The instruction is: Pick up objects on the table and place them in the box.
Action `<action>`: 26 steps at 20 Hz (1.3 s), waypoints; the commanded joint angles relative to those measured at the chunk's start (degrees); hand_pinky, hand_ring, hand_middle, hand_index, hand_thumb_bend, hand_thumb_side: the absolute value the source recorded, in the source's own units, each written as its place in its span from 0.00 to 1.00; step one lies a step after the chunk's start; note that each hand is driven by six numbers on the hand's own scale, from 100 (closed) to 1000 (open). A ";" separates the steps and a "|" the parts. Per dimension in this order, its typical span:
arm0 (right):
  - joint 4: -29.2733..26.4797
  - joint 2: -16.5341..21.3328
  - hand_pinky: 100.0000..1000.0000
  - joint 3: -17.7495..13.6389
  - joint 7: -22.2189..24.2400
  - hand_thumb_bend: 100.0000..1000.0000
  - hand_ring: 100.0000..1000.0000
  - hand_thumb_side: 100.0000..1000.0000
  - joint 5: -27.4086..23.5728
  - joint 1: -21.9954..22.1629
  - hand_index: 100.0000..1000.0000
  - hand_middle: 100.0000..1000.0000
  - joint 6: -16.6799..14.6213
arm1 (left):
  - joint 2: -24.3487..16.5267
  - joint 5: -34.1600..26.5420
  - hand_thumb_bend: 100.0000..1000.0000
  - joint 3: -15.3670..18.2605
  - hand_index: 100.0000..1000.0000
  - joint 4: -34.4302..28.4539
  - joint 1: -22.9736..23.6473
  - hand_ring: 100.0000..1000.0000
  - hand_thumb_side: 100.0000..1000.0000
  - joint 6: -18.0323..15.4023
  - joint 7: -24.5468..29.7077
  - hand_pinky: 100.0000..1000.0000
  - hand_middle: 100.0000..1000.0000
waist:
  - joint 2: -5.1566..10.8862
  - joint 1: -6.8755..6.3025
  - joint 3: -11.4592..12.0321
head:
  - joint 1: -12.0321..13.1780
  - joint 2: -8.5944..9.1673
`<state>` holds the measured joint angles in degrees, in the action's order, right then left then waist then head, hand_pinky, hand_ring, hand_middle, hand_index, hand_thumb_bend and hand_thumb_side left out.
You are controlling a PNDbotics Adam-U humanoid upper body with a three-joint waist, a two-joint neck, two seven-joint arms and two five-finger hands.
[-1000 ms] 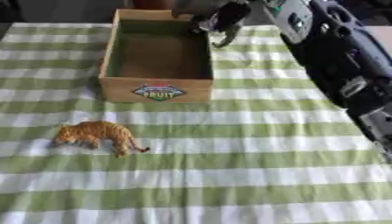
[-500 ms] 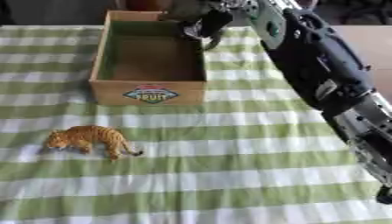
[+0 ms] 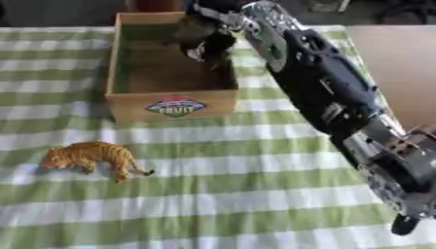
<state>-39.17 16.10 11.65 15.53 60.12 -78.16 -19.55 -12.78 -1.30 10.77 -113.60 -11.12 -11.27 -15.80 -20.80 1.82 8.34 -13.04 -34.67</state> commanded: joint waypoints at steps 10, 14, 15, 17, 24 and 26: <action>1.27 -1.76 0.56 -2.15 -1.36 0.00 0.58 0.34 5.77 -2.93 0.29 0.22 -0.18 | -0.46 -0.10 0.00 -0.02 0.71 -0.99 -1.05 0.60 0.98 0.57 0.67 0.40 0.54 | 0.86 0.79 0.75 | -0.10 0.95; 2.61 -3.12 0.58 -2.13 -0.40 0.00 0.63 0.36 7.70 -2.50 0.45 0.35 -1.16 | -0.33 -0.21 0.00 -0.11 0.71 -0.99 -1.43 0.60 0.98 0.65 0.82 0.40 0.54 | 0.57 1.02 1.12 | -0.42 1.29; 2.93 -3.35 0.59 -2.14 0.17 0.00 0.66 0.37 8.20 -2.36 0.50 0.42 -1.52 | -0.29 -0.21 0.00 -0.10 0.71 -0.99 -1.45 0.60 0.98 0.70 0.85 0.40 0.54 | 0.50 1.07 1.19 | -0.46 1.30; 3.44 -3.69 0.60 -2.37 1.17 0.00 0.68 0.40 9.23 -2.06 0.55 0.49 -2.01 | -0.26 -0.20 0.00 -0.06 0.71 -0.99 -1.54 0.60 0.98 0.71 0.87 0.40 0.54 | 0.39 1.12 1.34 | -0.52 1.38; 4.04 -4.19 0.68 -3.06 2.69 0.00 0.81 0.56 11.53 -1.60 0.80 0.73 -2.85 | -0.19 -0.15 0.00 -0.07 0.71 -0.99 -1.61 0.60 0.98 0.91 0.95 0.40 0.54 | 0.21 1.24 1.45 | -0.36 1.30; 3.87 -4.20 0.71 -3.26 3.27 0.00 0.83 0.58 11.77 -1.65 0.86 0.77 -3.16 | -0.17 -0.15 0.00 -0.10 0.71 -0.99 -1.60 0.60 0.98 0.96 0.99 0.40 0.54 | 0.23 1.23 1.42 | -0.30 1.18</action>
<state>-35.25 11.57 8.77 18.29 71.08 -79.13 -22.51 -12.53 -1.30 10.73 -113.60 -12.14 -10.34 -14.90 -21.53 3.34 9.72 -13.30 -33.91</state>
